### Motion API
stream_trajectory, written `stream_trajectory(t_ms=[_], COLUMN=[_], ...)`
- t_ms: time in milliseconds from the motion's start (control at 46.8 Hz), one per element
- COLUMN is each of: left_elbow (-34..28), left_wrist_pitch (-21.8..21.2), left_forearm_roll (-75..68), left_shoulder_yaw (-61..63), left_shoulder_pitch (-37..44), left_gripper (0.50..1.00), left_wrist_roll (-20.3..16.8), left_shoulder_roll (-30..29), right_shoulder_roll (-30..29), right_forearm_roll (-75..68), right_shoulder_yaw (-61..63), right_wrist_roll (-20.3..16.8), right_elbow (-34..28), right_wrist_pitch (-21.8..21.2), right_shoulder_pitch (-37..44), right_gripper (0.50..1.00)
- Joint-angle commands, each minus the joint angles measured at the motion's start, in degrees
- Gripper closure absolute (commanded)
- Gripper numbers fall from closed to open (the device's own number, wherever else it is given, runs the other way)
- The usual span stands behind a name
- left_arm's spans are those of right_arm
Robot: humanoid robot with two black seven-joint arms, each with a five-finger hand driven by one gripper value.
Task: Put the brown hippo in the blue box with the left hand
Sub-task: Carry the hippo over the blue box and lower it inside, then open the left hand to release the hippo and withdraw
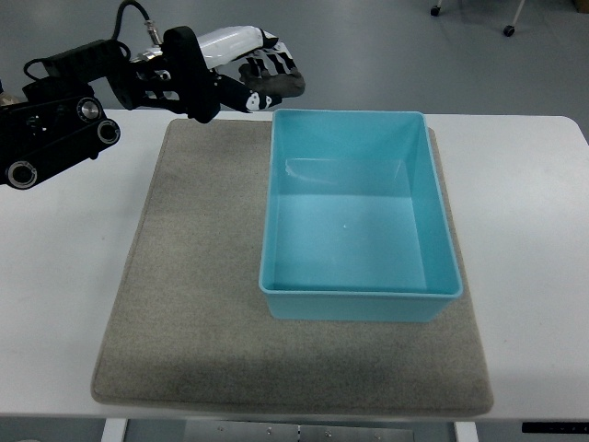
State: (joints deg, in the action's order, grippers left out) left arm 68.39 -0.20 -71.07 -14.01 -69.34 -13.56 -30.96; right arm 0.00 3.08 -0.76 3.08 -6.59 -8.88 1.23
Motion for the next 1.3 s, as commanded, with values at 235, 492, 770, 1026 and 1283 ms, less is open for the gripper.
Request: stream_trajectory(t_ms=[235, 492, 770, 1026, 1283], left_elbow=[7.02, 4.66, 2.10, 0.26, 0.17], left_wrist_pitch=[8.98, 9.69, 9.43, 7.85, 5.56], left_forearm_roll=[-3.45, -6.98, -6.98, -6.98, -5.75], left_shoulder_yaw=[1.97, 6.89, 10.32, 10.50, 10.41], left_shoulder_pitch=[0.17, 0.96, 1.22, 3.42, 4.13], left_gripper=[1.000, 1.000, 1.000, 0.804, 0.506], left_wrist_roll=[-1.03, -0.94, -0.94, -1.03, -1.12], left_shoulder_roll=[1.51, 6.00, 8.81, 9.78, 9.78], right_shoulder_roll=[0.00, 0.00, 0.00, 0.00, 0.00], right_forearm_roll=[0.00, 0.00, 0.00, 0.00, 0.00], right_shoulder_yaw=[0.05, 0.05, 0.05, 0.05, 0.05], right_wrist_roll=[0.00, 0.00, 0.00, 0.00, 0.00], right_elbow=[0.00, 0.00, 0.00, 0.00, 0.00], right_wrist_pitch=[0.00, 0.00, 0.00, 0.00, 0.00], right_shoulder_pitch=[0.00, 0.00, 0.00, 0.00, 0.00], right_gripper=[0.564, 0.564, 0.564, 0.564, 0.564])
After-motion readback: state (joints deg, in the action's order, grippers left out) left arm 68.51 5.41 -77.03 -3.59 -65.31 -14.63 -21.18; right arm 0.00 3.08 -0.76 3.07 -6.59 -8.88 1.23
